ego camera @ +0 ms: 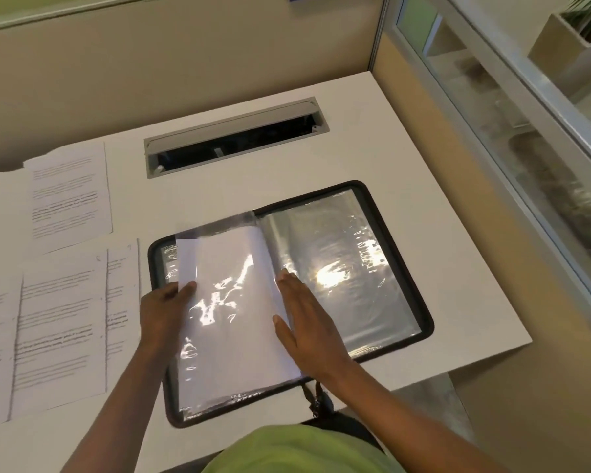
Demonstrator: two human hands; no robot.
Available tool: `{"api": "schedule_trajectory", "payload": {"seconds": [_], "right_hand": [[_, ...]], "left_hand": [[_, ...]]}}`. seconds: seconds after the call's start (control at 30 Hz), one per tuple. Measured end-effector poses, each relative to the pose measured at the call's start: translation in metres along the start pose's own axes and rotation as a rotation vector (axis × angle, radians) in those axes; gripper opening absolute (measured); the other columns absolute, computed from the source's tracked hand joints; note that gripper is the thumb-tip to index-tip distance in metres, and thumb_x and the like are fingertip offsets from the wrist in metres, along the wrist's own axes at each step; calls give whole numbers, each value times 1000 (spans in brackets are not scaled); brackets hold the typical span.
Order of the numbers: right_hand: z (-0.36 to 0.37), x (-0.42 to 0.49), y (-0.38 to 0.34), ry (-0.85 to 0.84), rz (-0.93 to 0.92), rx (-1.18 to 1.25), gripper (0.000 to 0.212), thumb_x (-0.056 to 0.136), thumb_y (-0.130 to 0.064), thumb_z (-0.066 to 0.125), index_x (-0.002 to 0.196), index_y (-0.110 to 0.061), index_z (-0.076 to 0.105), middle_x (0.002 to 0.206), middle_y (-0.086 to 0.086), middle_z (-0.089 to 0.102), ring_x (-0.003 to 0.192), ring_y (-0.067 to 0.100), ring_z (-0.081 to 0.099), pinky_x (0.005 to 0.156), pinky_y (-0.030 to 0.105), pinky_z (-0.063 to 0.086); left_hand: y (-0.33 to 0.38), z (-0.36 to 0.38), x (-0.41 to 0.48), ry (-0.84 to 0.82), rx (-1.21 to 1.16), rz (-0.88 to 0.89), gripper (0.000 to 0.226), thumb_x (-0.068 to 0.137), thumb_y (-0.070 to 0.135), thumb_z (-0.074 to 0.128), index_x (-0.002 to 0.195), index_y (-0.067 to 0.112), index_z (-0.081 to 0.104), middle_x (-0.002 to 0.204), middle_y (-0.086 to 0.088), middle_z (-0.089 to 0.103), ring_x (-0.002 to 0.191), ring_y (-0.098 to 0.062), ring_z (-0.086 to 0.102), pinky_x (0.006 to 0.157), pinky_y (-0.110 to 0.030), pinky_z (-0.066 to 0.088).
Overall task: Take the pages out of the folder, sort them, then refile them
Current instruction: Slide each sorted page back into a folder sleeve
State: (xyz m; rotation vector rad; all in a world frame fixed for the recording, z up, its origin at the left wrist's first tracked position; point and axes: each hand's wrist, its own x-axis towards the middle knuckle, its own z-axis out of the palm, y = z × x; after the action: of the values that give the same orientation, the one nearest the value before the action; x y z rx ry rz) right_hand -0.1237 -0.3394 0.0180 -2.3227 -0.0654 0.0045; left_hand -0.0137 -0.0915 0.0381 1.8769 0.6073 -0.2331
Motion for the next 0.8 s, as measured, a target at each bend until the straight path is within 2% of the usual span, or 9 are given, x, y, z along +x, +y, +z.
{"api": "schedule_trajectory", "payload": {"seconds": [0.1,0.17,0.2,0.27,0.33,0.4,0.47,0.6,0.8], "right_hand": [[21,19,2,-96,9,-95,66,108,-40,39,164,-21,11,172,-4,3,157,9,1,128,32,14],[36,27,-2,-174,-21,-156,67,108,-40,38,164,-17,11,172,0,2,158,13,-1,129,37,11],[43,30,-3,-206,-39,-194,67,107,-40,38,164,-14,12,172,2,3,158,16,0,129,40,11],[55,33,-6,-252,-63,-305,70,106,-43,36,163,-12,12,172,5,3,159,20,1,127,45,12],[63,31,-8,-271,-66,-403,73,105,-46,35,163,-10,10,171,8,-1,159,23,-4,128,47,8],[68,27,-10,-258,-58,-433,76,103,-48,36,163,-10,9,171,9,-5,158,23,-10,129,47,2],[73,24,-14,-236,-47,-449,78,102,-49,36,164,-10,7,171,10,-8,157,22,-15,129,46,0],[80,21,-18,-220,-17,-469,78,103,-49,35,164,-11,4,171,11,-11,157,22,-18,128,47,0],[84,18,-17,-201,-7,-497,77,104,-51,34,164,-12,5,171,9,-8,158,21,-14,129,47,6]], "left_hand": [[-16,-21,2,50,62,16,26,88,21,84,67,11,73,53,2,60,60,-25,54,65,-34,43],[-24,-27,3,86,97,11,28,84,19,88,65,9,69,53,0,59,60,-24,52,66,-33,41],[-27,-28,3,114,123,16,25,82,19,89,69,9,70,60,-3,64,62,-25,56,69,-34,44],[-31,-27,0,200,223,68,18,85,18,87,95,11,74,86,-5,72,81,-27,66,76,-34,48],[-37,-19,-3,253,471,253,32,92,18,78,123,13,68,113,-4,70,105,-29,65,87,-39,51],[-46,-4,-6,199,661,470,46,100,26,69,143,17,58,146,-7,59,134,-31,54,110,-49,46],[-55,15,-10,57,707,586,54,107,40,54,158,23,44,168,-3,34,155,-24,31,126,-48,28],[-75,33,-11,-106,779,659,62,111,49,26,168,28,13,176,3,-1,162,-15,-4,132,-49,8],[-85,30,-8,-122,842,670,63,112,46,25,168,28,4,176,1,-6,162,-17,-8,131,-52,10]]}}
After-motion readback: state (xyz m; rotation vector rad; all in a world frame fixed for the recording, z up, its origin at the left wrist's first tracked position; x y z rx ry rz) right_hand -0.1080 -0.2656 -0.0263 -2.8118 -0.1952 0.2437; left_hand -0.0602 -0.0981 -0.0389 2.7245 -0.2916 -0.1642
